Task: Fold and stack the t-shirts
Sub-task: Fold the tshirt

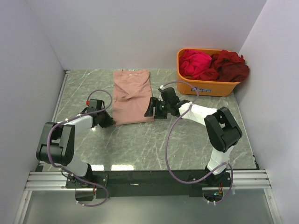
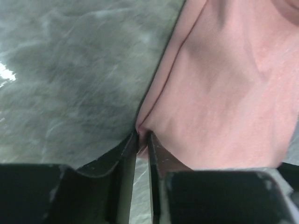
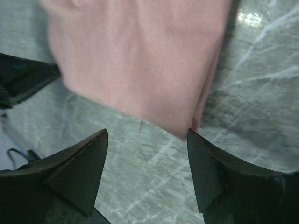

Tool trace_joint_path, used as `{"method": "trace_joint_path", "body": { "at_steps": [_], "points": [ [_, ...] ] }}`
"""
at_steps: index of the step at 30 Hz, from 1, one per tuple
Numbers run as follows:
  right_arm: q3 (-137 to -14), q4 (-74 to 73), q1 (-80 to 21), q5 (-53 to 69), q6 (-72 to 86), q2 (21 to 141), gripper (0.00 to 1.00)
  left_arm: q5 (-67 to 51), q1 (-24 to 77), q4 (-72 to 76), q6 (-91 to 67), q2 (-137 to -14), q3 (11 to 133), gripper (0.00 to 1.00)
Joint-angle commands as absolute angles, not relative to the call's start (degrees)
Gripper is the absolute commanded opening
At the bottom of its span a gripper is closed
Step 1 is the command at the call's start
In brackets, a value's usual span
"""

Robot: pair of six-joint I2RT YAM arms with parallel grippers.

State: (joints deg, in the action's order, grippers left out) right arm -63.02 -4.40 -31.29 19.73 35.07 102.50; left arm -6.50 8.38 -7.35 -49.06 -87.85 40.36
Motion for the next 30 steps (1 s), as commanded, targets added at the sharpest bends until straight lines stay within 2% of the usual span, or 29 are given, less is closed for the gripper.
{"method": "trace_joint_path", "body": {
  "at_steps": [1,3,4,8,12,15,19,27,30],
  "points": [
    [-67.0,-8.9,-31.9,15.1,32.4,104.7,0.75,-7.1,8.5,-7.7,-47.5,-91.1,41.7,0.22],
    [-66.6,-9.4,-32.0,13.3,31.7,104.8,0.75,-7.2,8.5,-7.7,-46.9,-92.1,42.5,0.13],
    [-66.6,-9.4,-32.0,13.0,31.6,105.3,0.74,-6.7,8.5,-8.0,-47.0,-92.2,42.5,0.01],
    [-68.8,-11.0,-32.4,12.1,31.6,108.4,0.73,-5.8,8.5,-7.0,-47.1,-92.0,41.3,0.01],
    [-67.9,-11.4,-34.4,10.4,31.4,107.8,0.66,-6.8,8.5,-6.9,-47.8,-90.8,39.6,0.01],
    [-66.0,-12.1,-36.2,6.6,32.9,105.3,0.56,-7.2,9.1,-7.0,-48.2,-88.9,37.8,0.01],
    [-60.7,-11.7,-37.8,4.9,35.1,102.7,0.26,-4.2,10.8,-10.5,-49.6,-84.8,34.7,0.01],
    [-48.0,-10.4,-42.1,1.7,36.7,92.1,0.03,-0.2,15.2,-20.5,-54.3,-65.8,26.9,0.01],
    [-43.4,-10.3,-43.9,2.2,37.3,86.1,0.01,-0.2,17.7,-25.0,-56.9,-57.3,24.5,0.01]
  ]
}}
